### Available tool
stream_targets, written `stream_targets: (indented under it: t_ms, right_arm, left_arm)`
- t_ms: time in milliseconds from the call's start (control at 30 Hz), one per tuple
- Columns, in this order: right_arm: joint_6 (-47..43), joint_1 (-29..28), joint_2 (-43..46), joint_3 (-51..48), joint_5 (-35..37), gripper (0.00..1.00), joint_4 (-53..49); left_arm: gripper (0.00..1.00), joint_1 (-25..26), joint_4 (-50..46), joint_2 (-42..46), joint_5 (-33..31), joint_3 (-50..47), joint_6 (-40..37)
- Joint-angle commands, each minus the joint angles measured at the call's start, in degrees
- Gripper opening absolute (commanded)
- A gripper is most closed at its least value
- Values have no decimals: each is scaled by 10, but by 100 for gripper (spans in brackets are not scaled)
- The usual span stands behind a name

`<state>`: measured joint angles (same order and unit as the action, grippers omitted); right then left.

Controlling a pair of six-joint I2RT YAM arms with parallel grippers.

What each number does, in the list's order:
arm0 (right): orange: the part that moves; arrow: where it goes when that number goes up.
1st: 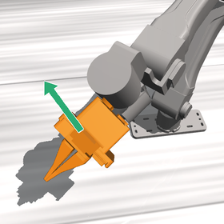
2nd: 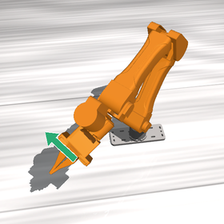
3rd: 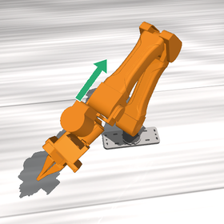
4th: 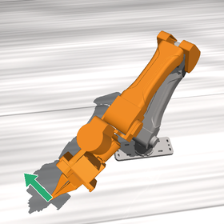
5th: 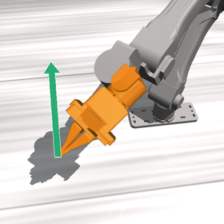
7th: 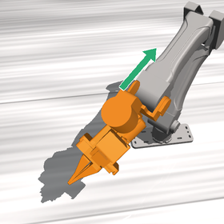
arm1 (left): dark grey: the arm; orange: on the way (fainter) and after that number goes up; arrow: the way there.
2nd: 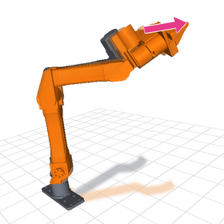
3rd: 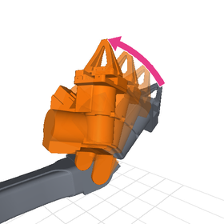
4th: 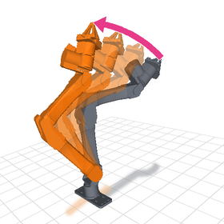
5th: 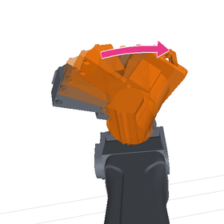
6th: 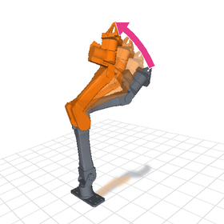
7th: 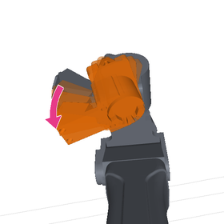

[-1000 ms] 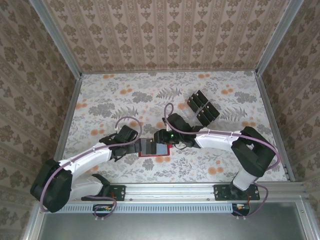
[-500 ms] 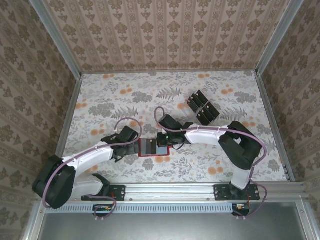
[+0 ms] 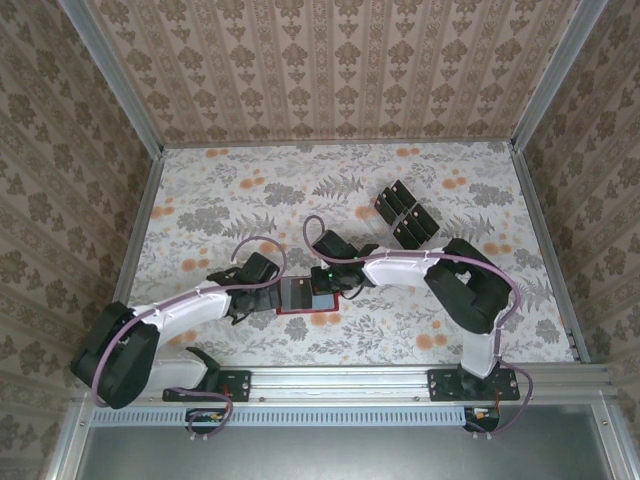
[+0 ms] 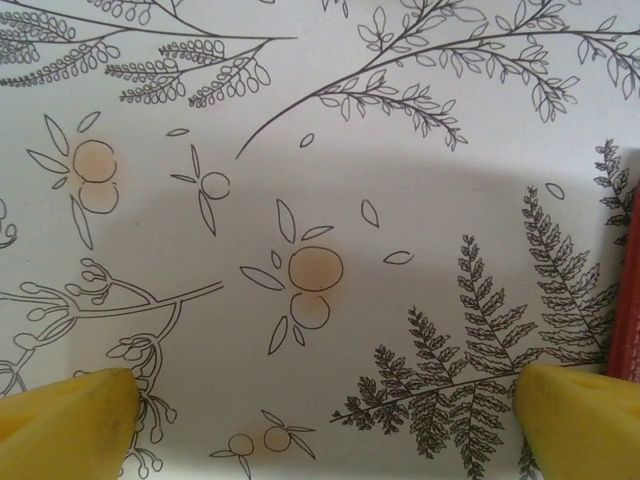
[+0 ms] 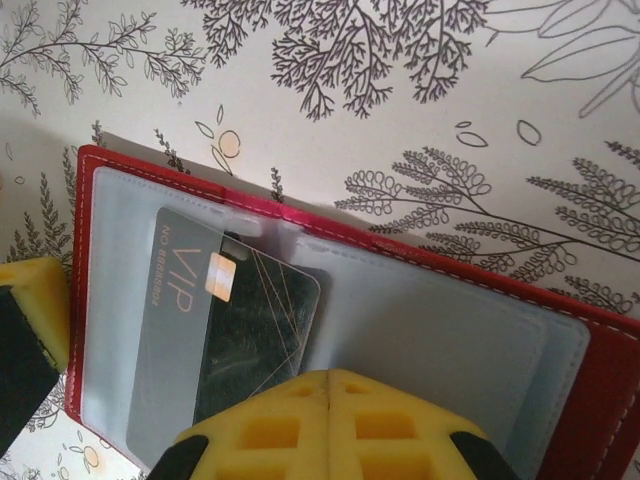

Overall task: Put the credit cards into the card holder
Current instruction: Insert the credit card into the card holder.

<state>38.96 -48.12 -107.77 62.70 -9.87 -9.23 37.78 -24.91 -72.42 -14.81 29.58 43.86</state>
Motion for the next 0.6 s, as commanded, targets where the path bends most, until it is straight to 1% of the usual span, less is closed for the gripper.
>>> stream_targets:
  t_ms: [0,567]
  right_arm:
    - [-3,-7,-15,22,-11,4,-5]
    - [-6,-32,-49,77,-15,3,-29]
  left_arm:
    - [100,-3,9,-24,7,-9,8]
    - [100,-3,29,-44,21,-10,1]
